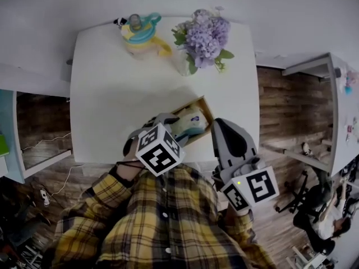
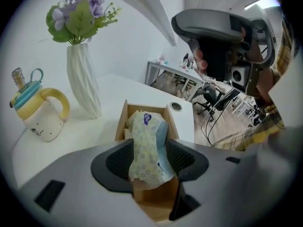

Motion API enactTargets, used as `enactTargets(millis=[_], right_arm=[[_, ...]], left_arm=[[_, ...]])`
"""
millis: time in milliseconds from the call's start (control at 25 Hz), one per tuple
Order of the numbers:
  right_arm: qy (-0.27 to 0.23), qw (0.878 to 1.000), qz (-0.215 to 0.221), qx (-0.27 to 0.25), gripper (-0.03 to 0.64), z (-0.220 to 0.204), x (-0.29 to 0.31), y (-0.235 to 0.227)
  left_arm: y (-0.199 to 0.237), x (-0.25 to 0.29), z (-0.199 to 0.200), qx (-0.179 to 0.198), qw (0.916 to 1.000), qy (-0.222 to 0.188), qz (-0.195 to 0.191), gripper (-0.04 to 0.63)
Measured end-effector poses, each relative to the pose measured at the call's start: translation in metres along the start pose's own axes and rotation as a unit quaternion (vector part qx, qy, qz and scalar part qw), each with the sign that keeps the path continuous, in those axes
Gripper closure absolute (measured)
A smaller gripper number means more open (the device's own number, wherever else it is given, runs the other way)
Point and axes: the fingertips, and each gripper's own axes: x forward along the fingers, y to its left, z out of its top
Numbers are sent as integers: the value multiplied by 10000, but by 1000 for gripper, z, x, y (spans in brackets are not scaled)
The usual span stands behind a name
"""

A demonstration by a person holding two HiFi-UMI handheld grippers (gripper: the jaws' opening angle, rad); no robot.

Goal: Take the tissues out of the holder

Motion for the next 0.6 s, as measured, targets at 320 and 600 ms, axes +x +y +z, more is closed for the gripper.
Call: enactTargets(millis=[320,600], right_arm=[[-15,9999,-88,101,606,-4,-5,-12],[3,9998,-117,148,606,-8,-7,-17]], left_arm=[[0,27,-16,299,9978,579,82,383],[1,39,-17,668,9931,908,320,383]])
